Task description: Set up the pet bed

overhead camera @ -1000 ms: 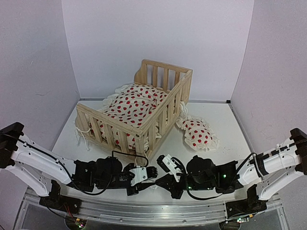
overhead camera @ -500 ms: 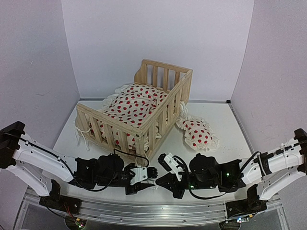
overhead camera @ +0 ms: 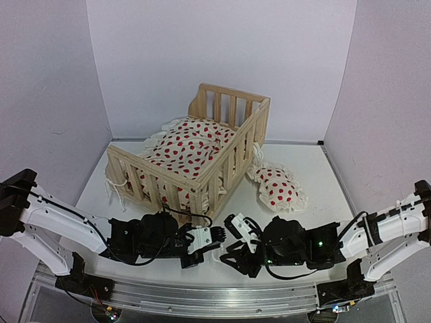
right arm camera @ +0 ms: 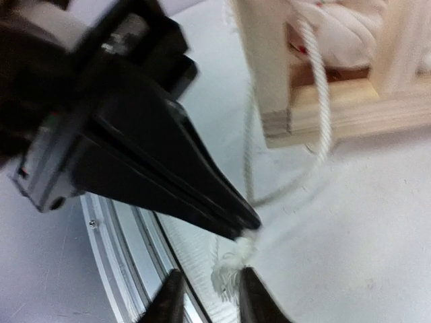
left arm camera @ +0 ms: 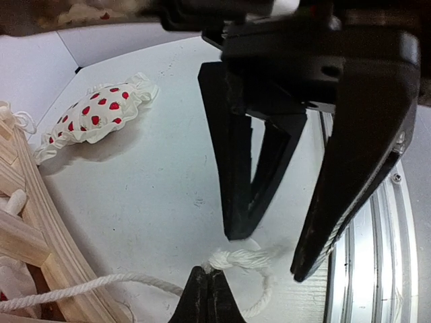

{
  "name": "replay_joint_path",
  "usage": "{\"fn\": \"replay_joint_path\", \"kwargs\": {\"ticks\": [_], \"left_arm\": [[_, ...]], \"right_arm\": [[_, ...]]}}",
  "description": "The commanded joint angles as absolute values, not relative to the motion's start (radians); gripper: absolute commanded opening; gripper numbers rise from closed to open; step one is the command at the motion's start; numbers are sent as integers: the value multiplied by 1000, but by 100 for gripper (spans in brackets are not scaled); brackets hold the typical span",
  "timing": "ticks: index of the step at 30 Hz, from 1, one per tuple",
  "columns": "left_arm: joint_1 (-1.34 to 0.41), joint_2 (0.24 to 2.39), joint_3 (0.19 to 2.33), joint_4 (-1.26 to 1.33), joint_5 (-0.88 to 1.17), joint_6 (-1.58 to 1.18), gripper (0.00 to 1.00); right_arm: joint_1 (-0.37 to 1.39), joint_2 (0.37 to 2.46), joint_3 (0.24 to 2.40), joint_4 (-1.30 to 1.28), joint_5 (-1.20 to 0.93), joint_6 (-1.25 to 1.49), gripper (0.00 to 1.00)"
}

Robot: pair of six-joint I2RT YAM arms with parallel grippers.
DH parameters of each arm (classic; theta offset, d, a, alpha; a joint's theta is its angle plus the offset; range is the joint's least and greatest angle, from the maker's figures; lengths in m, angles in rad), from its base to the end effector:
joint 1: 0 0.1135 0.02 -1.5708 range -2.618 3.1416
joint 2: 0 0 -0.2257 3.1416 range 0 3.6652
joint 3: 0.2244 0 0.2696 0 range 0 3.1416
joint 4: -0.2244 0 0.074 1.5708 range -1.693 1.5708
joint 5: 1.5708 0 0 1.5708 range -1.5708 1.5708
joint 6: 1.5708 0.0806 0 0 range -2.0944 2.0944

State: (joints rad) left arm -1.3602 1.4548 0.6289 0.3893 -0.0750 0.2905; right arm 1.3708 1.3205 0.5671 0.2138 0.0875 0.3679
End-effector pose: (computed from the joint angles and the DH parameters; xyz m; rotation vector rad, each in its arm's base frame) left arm 0.0803 -0.3469 0.1198 1.4790 1.4322 -0.6017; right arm 0.0723 0.3213 0.1168 -1.0348 2.0040 0.9124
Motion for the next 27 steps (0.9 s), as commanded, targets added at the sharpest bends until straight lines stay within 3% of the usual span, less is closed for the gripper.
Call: {"fn": "replay_joint_path", "kwargs": {"ticks": [1, 4, 9, 14, 21, 27], "left_arm": [[-1356, 1394, 637, 405, -134, 234, 0], [-1356, 1386, 635, 407, -136, 189, 0], [-1355, 1367, 628, 411, -147, 138, 0], [-1356, 1345, 620, 420, -162, 115, 0], [-1355, 1332, 628, 423, -164, 109, 0], [-1356, 1336, 635, 424, -157, 120, 0]], "right_arm": [[1371, 1262, 600, 0, 265, 484, 55], [1371, 1248, 573, -89, 316, 465, 73], [1356, 1275, 500, 159, 243, 273, 83], [1347, 1438, 304, 877, 175, 76, 81], [1347, 1730, 334, 1239, 143, 8, 73], [1348, 1808, 360, 1316, 163, -60, 72]]}}
